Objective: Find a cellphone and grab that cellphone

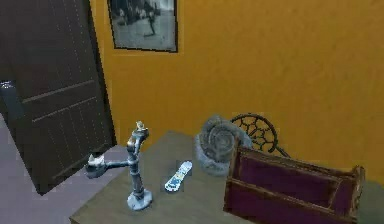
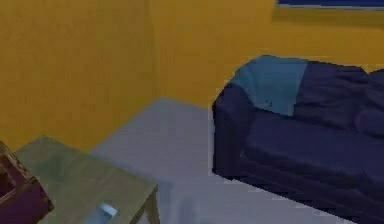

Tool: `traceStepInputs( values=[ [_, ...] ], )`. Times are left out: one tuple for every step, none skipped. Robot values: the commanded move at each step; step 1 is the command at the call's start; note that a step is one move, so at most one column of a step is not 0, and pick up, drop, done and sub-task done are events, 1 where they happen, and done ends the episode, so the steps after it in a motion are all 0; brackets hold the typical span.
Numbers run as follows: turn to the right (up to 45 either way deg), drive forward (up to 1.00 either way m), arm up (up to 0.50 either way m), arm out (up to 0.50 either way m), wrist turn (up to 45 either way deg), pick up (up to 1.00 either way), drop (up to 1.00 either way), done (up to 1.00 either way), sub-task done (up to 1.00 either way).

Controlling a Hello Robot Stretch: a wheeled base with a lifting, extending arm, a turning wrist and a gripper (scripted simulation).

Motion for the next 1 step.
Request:
traceStepInputs(
  values=[
    [-21.0,0.0,0.0,0.0,0.0,0.0,0.0,0.0,0.0]
  ],
)
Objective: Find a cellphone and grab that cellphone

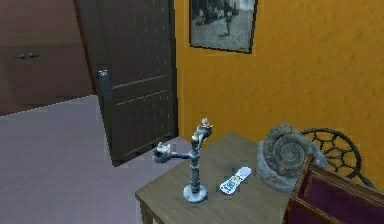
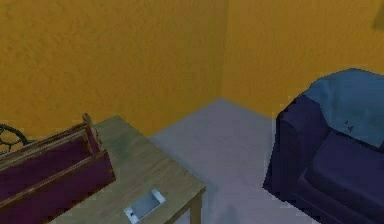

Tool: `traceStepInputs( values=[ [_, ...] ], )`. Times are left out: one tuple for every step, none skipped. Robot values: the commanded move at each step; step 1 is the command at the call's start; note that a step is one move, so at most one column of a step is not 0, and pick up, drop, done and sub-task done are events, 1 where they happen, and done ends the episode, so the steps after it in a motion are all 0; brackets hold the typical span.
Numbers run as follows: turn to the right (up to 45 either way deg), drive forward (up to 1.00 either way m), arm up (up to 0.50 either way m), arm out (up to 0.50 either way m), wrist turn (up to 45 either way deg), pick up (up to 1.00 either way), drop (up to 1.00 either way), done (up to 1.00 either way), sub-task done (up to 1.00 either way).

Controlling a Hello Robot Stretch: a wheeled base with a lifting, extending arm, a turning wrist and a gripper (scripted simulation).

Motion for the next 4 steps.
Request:
traceStepInputs(
  values=[
    [0.0,0.0,0.5,0.0,0.0,0.0,0.0,0.0,0.0],
    [0.0,0.0,0.34,0.0,0.0,0.0,0.0,0.0,0.0],
    [0.0,0.0,0.0,0.18,0.0,0.0,0.0,0.0,0.0],
    [0.0,0.0,0.0,0.0,45.0,0.0,0.0,0.0,0.0]
  ],
)
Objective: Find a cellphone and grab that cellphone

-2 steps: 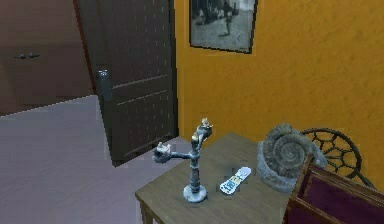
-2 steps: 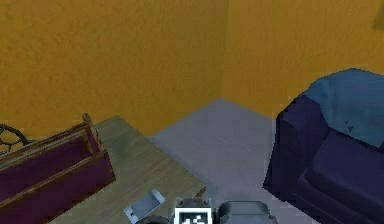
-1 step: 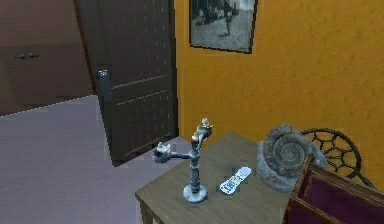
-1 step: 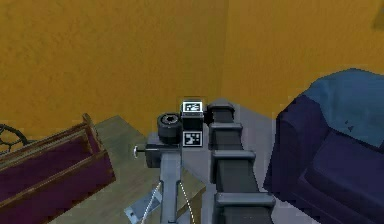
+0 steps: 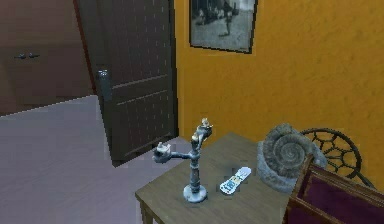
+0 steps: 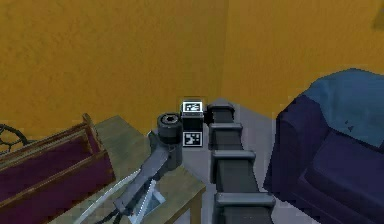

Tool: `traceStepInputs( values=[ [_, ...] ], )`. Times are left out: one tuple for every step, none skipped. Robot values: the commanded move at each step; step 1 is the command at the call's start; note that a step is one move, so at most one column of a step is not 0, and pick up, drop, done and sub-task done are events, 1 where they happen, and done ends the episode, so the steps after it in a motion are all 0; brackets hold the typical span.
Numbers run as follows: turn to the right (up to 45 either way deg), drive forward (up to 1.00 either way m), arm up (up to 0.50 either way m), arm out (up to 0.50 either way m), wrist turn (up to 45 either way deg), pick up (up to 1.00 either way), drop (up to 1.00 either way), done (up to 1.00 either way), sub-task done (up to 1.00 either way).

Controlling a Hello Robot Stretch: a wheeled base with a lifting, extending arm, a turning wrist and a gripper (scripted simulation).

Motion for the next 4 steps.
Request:
traceStepInputs(
  values=[
    [0.0,0.0,0.0,0.0,45.0,0.0,0.0,0.0,0.0],
    [0.0,0.0,0.0,0.0,30.0,0.0,0.0,0.0,0.0],
    [0.0,0.0,-0.3,0.0,0.0,0.0,0.0,0.0,0.0],
    [0.0,0.0,0.0,0.0,0.0,1.0,0.0,0.0,0.0]
  ],
)
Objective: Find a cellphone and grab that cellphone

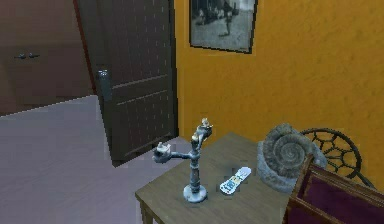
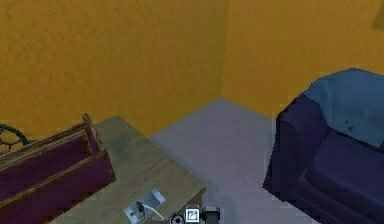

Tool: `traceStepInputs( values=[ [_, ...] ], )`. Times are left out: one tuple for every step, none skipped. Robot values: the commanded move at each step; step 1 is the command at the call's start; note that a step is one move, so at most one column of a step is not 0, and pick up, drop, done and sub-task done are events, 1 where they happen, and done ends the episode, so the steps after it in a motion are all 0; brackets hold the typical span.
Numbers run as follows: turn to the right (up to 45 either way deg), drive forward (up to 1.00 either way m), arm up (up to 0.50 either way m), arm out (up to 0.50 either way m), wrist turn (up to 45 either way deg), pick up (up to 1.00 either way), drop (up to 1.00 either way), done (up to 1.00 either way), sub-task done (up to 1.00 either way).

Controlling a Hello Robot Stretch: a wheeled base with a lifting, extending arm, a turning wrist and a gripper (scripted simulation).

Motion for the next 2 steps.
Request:
traceStepInputs(
  values=[
    [0.0,0.0,0.1,0.0,0.0,0.0,0.0,0.0,0.0],
    [0.0,0.0,0.0,0.0,0.0,0.0,0.0,1.0,0.0]
  ],
)
